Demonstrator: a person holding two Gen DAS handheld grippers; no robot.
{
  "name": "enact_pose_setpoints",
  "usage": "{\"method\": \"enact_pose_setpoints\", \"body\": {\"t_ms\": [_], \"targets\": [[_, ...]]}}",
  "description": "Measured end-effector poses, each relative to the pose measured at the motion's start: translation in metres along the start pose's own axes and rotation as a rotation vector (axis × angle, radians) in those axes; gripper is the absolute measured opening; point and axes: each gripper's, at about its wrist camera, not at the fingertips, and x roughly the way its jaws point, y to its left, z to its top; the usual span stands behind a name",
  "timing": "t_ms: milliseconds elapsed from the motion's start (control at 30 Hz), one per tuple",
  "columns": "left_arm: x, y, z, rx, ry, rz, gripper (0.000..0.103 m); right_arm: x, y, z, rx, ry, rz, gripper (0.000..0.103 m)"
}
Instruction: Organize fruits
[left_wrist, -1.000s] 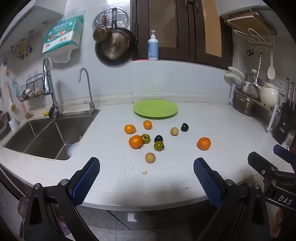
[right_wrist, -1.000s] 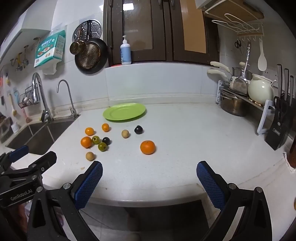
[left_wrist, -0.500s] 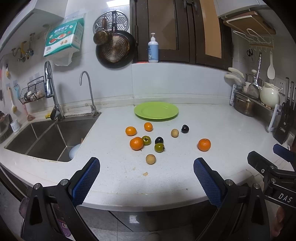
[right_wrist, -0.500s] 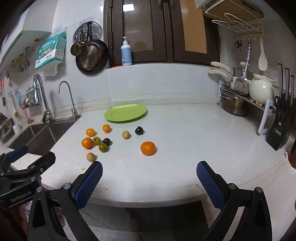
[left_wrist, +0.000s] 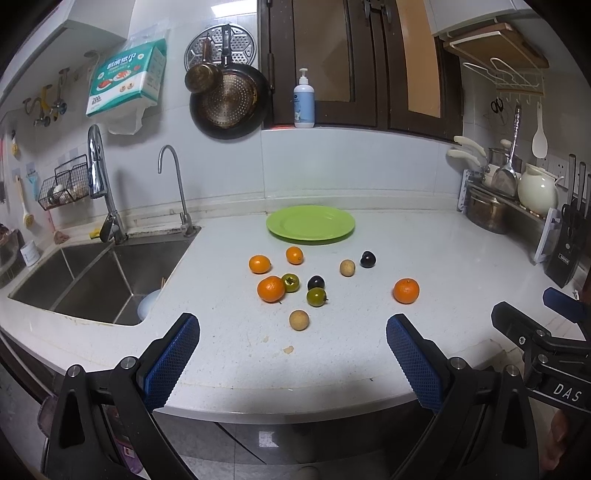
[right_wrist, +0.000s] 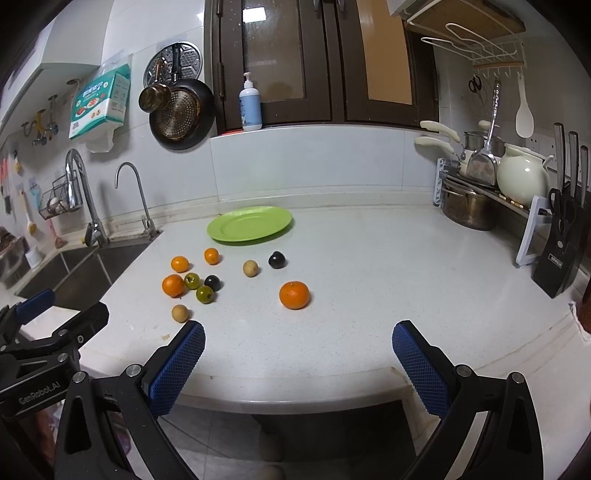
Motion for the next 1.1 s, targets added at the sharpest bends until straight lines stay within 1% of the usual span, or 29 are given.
{"method": "enact_pose_setpoints", "body": {"t_ms": [667,1100], "targets": [[0.0017,0.0017,-0.0006,-0.002,-0.006,-0.003,0.103,0.0045,0.0015,0.0017,0.000,0.002,0.002,0.102],[0.0078,0.0058,0.0020,-0.005,0.005,-0.014,0.103,0.0083,0.0043,0.0012,-0.002,0.007,-0.003,0.102]]}}
